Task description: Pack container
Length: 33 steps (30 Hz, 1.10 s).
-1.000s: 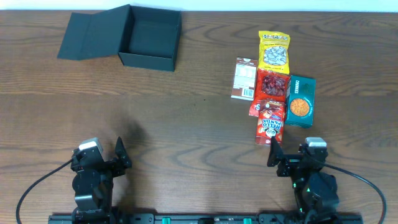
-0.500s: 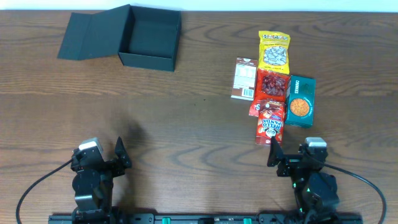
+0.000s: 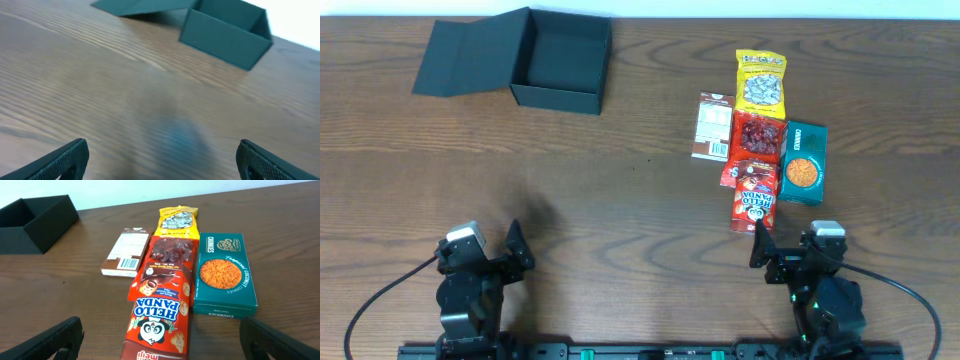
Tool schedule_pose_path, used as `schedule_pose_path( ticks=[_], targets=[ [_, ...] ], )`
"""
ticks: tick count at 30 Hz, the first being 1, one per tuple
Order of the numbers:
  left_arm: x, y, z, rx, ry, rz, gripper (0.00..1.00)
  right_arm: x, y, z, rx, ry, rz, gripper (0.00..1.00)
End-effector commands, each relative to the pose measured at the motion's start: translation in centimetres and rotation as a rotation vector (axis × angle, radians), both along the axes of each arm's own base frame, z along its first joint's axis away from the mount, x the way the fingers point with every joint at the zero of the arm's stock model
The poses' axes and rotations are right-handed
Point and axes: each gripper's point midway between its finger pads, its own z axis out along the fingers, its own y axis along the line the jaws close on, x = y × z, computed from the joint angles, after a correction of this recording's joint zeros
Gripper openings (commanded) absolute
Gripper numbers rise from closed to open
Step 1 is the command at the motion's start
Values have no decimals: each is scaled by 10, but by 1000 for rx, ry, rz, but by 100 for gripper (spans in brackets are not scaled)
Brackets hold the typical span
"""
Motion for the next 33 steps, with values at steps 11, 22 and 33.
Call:
schedule_pose_path(
  ticks=[11,22,33],
  targets=[
    [0,-37,-3,-186,-4,-160,95,0,0,-5,10,8,-1,99],
    [17,-51,31,-168,-136,-265,95,0,0,-5,10,9,-1,99],
    [68,-33,20,-135,40,-192,95,0,0,-5,10,9,-1,99]
  ],
)
